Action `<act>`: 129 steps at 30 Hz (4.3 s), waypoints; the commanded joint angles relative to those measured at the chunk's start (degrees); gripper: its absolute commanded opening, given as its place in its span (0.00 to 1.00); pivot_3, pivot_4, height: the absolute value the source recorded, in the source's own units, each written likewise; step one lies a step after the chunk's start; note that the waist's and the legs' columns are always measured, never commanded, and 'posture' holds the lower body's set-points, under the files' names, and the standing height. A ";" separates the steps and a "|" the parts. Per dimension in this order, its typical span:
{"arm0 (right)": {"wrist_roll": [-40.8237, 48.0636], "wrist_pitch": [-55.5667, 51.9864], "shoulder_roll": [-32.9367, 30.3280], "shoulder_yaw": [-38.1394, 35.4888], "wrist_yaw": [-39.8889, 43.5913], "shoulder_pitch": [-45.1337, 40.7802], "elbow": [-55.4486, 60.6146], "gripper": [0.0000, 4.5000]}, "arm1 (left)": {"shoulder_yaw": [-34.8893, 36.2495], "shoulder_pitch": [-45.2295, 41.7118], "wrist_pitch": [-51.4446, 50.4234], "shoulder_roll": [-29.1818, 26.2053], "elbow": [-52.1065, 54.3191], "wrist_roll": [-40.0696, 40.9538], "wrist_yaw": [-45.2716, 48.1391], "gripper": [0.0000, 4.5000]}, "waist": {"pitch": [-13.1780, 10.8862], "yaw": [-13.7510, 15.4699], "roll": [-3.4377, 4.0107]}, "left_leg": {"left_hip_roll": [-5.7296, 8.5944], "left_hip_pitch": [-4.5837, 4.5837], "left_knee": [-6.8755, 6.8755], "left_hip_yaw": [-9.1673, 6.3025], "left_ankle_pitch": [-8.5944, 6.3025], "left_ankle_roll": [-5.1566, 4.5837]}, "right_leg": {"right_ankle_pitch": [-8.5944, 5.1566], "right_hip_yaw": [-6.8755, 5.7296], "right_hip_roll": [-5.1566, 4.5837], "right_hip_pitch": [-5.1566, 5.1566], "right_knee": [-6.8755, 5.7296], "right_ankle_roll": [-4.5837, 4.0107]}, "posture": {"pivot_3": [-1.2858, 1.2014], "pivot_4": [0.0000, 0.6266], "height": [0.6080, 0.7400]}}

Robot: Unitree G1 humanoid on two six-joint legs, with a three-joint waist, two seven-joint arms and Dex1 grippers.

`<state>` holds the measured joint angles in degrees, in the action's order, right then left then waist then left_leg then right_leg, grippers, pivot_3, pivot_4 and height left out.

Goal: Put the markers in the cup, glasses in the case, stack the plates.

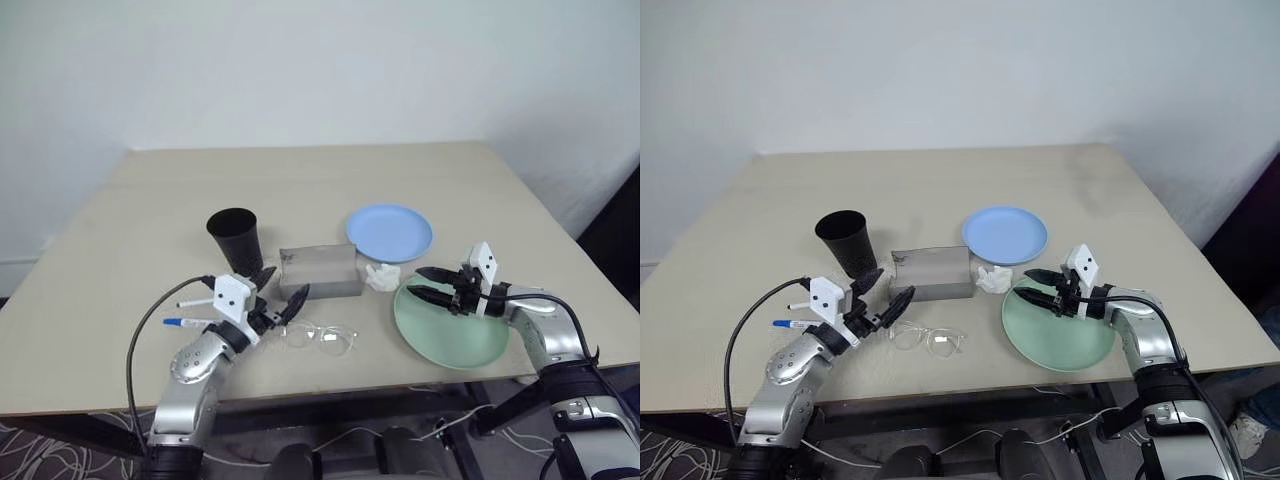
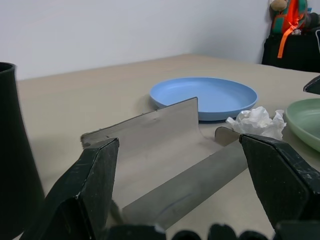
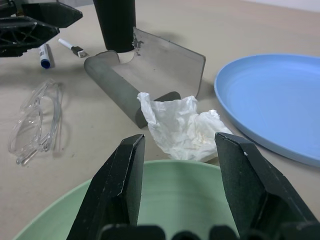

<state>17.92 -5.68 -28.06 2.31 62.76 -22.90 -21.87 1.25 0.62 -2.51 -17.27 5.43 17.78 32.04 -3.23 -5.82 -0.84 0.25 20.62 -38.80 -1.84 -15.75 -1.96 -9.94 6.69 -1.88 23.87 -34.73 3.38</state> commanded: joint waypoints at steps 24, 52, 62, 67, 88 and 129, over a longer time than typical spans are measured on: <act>-0.62 0.16 -0.31 -2.15 -1.91 -0.27 4.45 0.54 | 1.77 0.83 2.03 -0.22 2.07 1.01 1.74 0.91 | 0.00 0.03 0.00 | 0.00 -0.06 -0.05 0.13 0.00 -0.01 | -0.01 0.15 0.01 -0.03 -0.02 -0.01 | 0.52 0.00 0.97; -2.51 -15.47 -12.83 -8.28 -6.32 -0.92 -6.26 0.95 | -7.82 -5.06 -7.99 -1.46 5.18 2.53 12.26 0.91 | -0.01 -0.35 0.01 | 0.00 -0.07 -0.15 0.37 0.01 -0.04 | -0.02 0.33 0.04 -0.02 0.03 -0.01 | 0.52 0.00 0.97; -2.52 -21.51 -11.54 -8.12 -5.38 -3.11 -8.38 0.95 | -9.15 -4.67 -9.37 -1.11 6.59 2.78 13.21 0.91 | -0.01 -0.32 -0.01 | 0.04 -0.02 -0.23 0.39 0.01 -0.04 | -0.01 0.41 0.03 -0.03 0.05 0.00 | 0.52 0.00 0.97; -3.12 -22.62 -10.82 -7.34 -5.42 -3.36 -8.42 0.67 | -8.98 -4.76 -9.56 -1.23 6.67 2.72 13.37 0.91 | -0.01 -0.32 0.00 | 0.04 -0.02 -0.23 0.40 0.01 -0.05 | -0.01 0.41 0.03 -0.02 0.04 0.00 | 0.52 0.00 0.97; 7.40 -32.24 -7.18 -13.37 -4.62 -11.08 -6.31 0.00 | -8.98 -5.07 -9.30 -1.18 5.80 2.25 13.97 0.91 | -0.02 -0.39 0.02 | 0.01 -0.02 -0.23 0.44 0.01 -0.05 | -0.01 0.42 0.04 0.00 0.04 0.00 | 0.52 0.00 0.97; -6.03 -6.91 3.57 -4.22 0.53 -23.46 -19.26 0.58 | -2.84 -5.94 -9.09 -5.11 3.65 3.26 13.00 0.91 | 0.04 -1.95 0.16 | 0.04 0.01 0.17 0.17 -0.01 -0.10 | 0.05 0.34 0.05 0.10 -0.01 0.21 | 0.52 0.00 0.97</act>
<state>10.26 -10.80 -23.93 -2.96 60.19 -46.60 -47.46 -2.83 -4.07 -12.48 -22.12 8.33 20.25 44.70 -3.19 -7.78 -0.68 0.29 20.63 -38.65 -1.69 -15.75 -2.05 -9.89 7.02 -1.84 23.98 -34.77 3.59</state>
